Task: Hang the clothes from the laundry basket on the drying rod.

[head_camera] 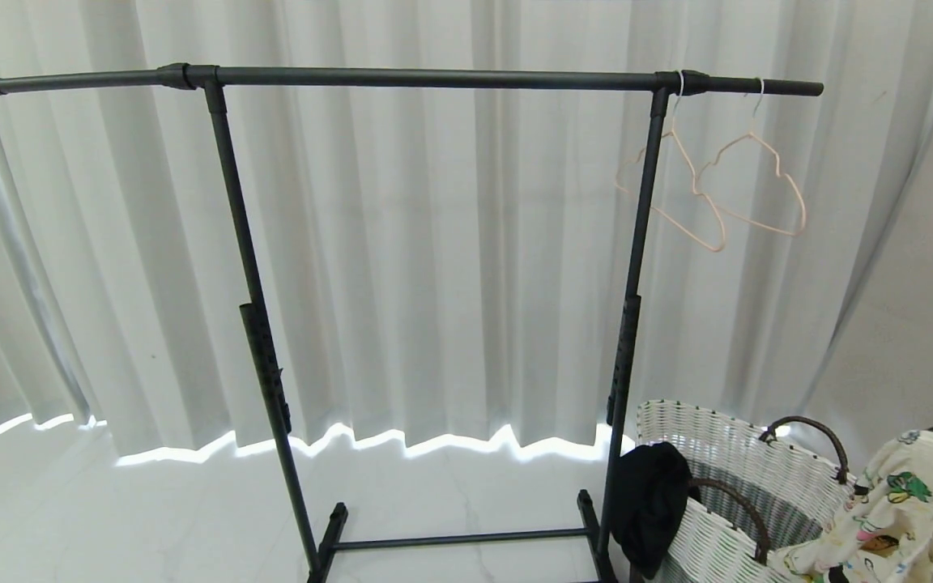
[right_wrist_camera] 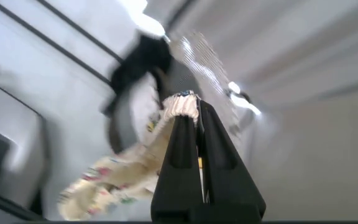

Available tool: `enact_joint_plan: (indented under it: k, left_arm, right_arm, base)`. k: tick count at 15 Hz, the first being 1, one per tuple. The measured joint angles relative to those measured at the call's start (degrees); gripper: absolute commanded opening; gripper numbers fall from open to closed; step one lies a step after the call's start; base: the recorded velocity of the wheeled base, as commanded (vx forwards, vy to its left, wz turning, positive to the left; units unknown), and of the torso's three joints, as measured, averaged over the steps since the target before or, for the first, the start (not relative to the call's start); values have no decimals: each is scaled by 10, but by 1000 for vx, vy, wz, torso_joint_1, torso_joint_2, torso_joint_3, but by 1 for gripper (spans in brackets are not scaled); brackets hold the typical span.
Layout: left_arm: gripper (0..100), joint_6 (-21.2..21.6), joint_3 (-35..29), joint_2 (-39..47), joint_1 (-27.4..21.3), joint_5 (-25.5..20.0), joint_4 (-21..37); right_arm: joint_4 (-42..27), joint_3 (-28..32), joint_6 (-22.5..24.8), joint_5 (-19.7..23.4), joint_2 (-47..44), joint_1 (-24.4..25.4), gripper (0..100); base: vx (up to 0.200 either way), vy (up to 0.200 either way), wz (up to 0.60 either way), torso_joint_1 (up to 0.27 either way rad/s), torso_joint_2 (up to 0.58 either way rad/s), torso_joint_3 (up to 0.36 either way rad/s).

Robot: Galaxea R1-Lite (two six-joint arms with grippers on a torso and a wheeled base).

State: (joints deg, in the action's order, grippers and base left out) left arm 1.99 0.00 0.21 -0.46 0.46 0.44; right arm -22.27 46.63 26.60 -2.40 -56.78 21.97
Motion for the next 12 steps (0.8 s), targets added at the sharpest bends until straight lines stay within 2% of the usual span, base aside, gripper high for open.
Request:
enact_joint_plan:
  k: [2,4,9,12]
  left_arm:
    - [100,11,-8,5,-2,-26,2]
    - [100,11,-68,43,-9,-51,-1]
    - [100,0,-287,279,-37,-74,-5]
    - [100,-4,-386,420,-105,-76,-6]
  right_arm:
    - [48,2,-55,0,-27,54,0]
    - [88,14,-74,0,-64,85,0]
    - [142,108,-97,0,-172,138,0]
    - [151,196,-107,-1,-241,174,0]
  base:
    - [0,0,0,0,0,0]
    - [0,0,0,0,0,0]
    - [0,0,0,0,0,0]
    - [0,0,0,0,0,0]
